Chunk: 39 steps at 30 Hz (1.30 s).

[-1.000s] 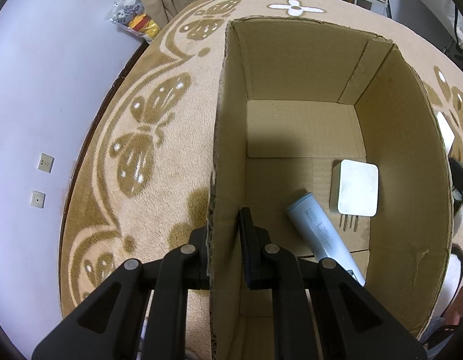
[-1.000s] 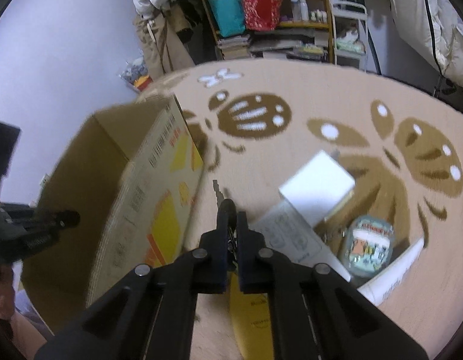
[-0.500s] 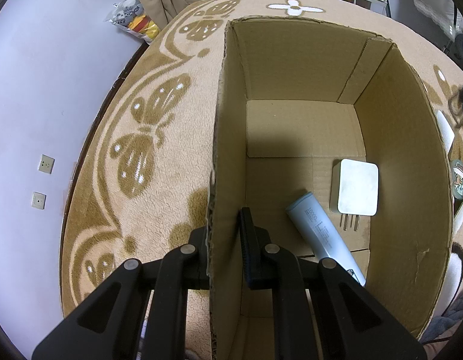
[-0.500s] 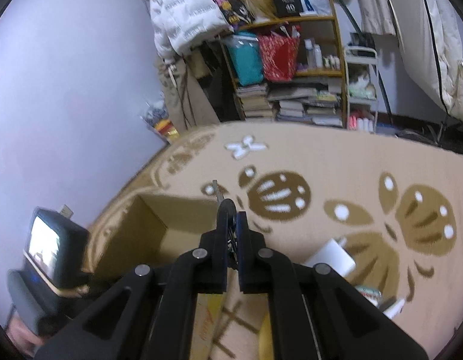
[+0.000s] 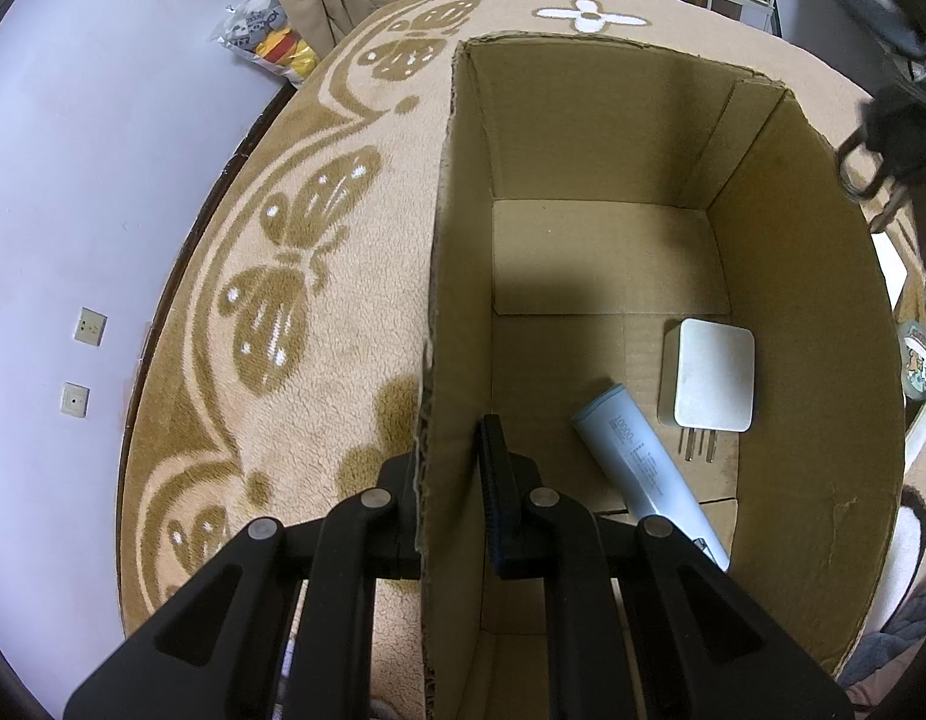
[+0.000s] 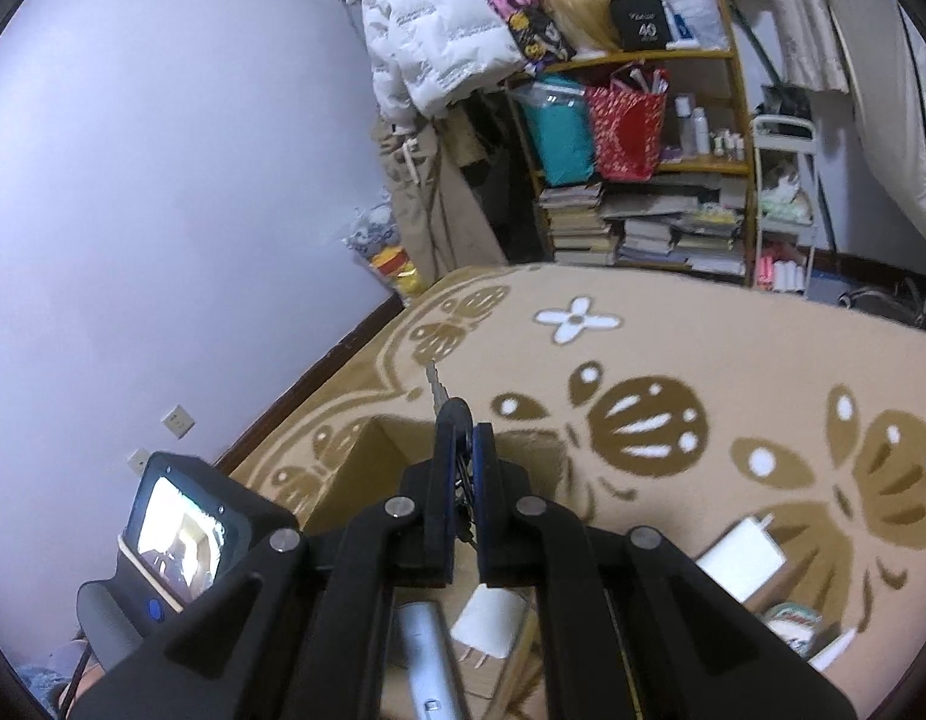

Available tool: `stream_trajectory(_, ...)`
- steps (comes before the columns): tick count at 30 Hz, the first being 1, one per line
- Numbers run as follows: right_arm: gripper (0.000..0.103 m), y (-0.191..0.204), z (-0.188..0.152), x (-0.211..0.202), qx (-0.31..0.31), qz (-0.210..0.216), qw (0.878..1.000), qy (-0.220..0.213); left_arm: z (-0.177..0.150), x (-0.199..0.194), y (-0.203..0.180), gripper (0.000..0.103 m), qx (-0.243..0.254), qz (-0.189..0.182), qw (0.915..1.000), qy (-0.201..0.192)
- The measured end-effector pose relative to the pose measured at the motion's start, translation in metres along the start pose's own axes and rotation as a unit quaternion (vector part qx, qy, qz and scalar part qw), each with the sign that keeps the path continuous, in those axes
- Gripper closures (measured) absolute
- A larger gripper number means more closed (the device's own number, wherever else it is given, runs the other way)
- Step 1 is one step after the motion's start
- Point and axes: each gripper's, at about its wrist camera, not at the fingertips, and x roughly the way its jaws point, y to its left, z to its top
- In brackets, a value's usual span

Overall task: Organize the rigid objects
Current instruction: 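Carry the keys into the box with the right tool and drop them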

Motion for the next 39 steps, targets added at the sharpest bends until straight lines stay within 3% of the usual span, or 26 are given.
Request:
stream_trajectory(2,0.096,0.001,-0.005,0.006,0.008,0.014,1.0,0.011,0.0,0.0,0.0,0.091,0.0,0.001,1.0,0.0)
stream_trajectory(15,0.096,0.0,-0.036,0.044,0.005,-0.003,0.997,0.079,-0.001,0.001,-0.001,0.091,0.001,0.0,1.0,0.0)
stream_trajectory(23,0.095,0.007,-0.037,0.033,-0.029,-0.016,0.997,0.07,-0.001,0.001,-0.001,0.09,0.002,0.0,1.0,0.001)
stream_trajectory(25,0.087,0.004,-0.035,0.028,-0.025,-0.019,0.997,0.068,-0.001,0.001,0.0,0.09,0.002,0.0,1.0,0.001)
stream_trajectory(30,0.044,-0.01,-0.033,0.012,-0.03,-0.043,0.997,0.049,-0.001,0.0,0.0,0.09,0.002,0.0,1.0,0.001)
stream_trajectory(34,0.027,-0.026,-0.033,0.006,-0.02,-0.066,0.997,0.042,-0.001,0.001,0.001,0.09,0.003,0.001,1.0,0.001)
stream_trajectory(36,0.013,-0.037,-0.035,0.005,-0.01,-0.085,0.995,0.043,-0.001,0.001,0.001,0.09,0.003,0.001,1.0,0.001)
stream_trajectory(39,0.011,-0.052,-0.037,0.003,0.003,-0.101,0.994,0.042,-0.001,0.0,0.001,0.09,0.003,0.0,1.0,0.001)
